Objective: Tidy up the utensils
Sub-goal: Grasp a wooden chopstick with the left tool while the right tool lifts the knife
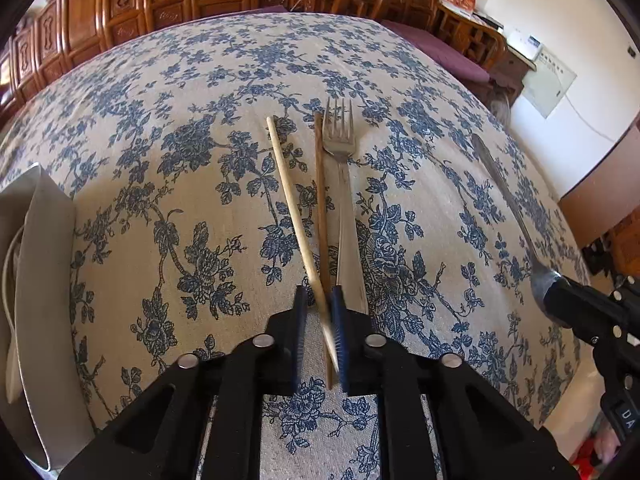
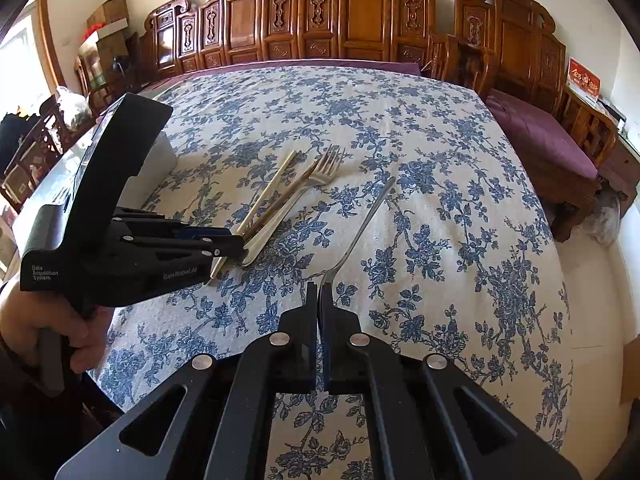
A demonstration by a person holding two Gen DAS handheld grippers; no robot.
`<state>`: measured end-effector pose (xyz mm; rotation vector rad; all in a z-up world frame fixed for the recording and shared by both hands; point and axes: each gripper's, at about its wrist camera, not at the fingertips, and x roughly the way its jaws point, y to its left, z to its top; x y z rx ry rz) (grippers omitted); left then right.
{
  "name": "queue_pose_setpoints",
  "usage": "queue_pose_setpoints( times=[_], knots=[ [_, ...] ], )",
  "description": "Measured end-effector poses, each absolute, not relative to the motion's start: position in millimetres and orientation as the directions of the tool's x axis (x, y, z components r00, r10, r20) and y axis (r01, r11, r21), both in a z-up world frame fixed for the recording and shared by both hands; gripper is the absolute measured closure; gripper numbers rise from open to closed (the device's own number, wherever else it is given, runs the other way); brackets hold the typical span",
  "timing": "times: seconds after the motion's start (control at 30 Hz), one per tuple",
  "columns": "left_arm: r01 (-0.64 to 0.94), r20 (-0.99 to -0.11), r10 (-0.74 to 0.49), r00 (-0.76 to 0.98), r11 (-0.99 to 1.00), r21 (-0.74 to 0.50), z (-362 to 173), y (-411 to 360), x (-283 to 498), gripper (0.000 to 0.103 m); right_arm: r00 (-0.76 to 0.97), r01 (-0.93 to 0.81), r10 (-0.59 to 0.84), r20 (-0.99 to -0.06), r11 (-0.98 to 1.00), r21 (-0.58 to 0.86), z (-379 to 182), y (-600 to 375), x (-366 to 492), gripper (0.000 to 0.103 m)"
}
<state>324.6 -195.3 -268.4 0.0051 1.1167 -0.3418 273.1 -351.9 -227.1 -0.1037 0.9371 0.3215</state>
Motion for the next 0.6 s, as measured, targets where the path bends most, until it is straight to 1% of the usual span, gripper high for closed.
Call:
queue_pose_setpoints(
  times=[0.1, 0.37, 0.6],
  knots=[
    [0.262, -0.882, -0.271, 0.385, 0.949, -0.177, -269, -192, 325, 0.099, 0.548, -0.325, 0.231, -0.804, 0.944, 0.050, -226, -348, 272, 0.101],
    [0.245, -0.874, -0.251, 0.416, 0.957, -0.158, -255, -178, 316, 0.099, 0.556, -0.358, 0.245, -0.795, 0.933, 0.037, -219, -335, 265, 0.101],
    [0.261, -0.857, -0.205, 0.473, 0.961, -0.086, -232, -166, 293, 0.099, 0.568, -0.399, 0.271, -0.777, 0.917, 0.029, -206, -321, 256, 0.101]
  ],
)
